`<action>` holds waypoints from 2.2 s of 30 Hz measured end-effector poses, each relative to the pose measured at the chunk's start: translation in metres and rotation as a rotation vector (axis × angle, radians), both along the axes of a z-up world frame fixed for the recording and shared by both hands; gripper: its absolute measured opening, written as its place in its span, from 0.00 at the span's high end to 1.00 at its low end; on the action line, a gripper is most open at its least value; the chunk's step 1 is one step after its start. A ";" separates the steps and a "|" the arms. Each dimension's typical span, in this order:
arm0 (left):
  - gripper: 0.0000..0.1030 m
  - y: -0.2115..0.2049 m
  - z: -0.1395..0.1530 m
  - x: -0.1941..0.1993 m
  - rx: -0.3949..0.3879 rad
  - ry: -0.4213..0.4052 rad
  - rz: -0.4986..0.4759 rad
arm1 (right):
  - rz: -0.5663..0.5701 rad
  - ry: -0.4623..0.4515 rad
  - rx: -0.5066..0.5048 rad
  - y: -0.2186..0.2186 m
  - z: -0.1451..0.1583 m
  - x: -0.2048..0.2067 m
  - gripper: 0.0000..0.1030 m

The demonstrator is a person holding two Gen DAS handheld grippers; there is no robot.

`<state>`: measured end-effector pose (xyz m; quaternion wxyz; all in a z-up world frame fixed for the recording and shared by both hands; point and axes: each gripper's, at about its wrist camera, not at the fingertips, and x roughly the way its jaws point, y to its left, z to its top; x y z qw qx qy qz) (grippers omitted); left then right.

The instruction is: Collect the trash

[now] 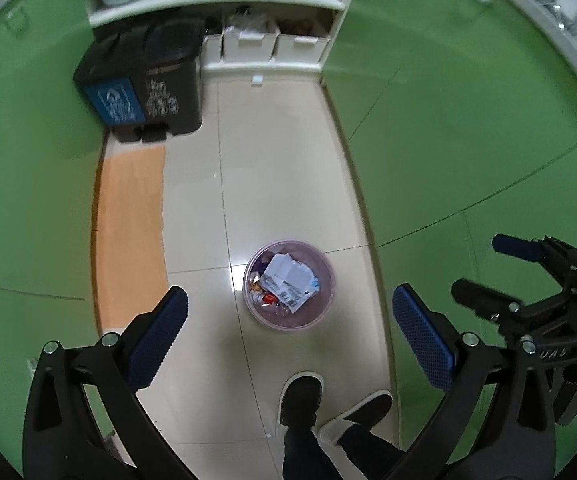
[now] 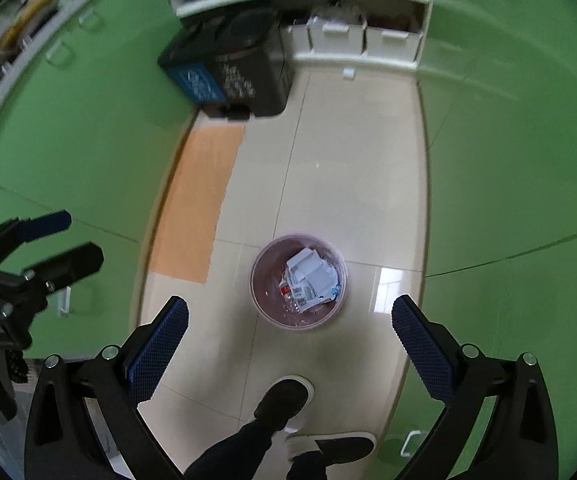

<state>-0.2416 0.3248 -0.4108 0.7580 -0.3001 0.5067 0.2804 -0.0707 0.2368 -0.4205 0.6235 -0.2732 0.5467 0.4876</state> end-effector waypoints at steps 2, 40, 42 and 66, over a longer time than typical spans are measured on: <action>0.03 -0.006 0.031 0.001 0.019 -0.012 -0.017 | -0.023 -0.015 0.026 -0.008 0.033 0.002 0.05; 0.03 -0.260 0.357 0.216 0.218 -0.369 -0.808 | -0.895 -0.451 0.295 -0.421 0.385 0.088 0.05; 0.03 -0.275 0.362 0.221 0.216 -0.368 -0.833 | -0.909 -0.453 0.286 -0.437 0.387 0.090 0.05; 0.03 -0.356 0.373 0.249 0.207 -0.329 -0.942 | -0.934 -0.406 0.230 -0.508 0.392 0.099 0.05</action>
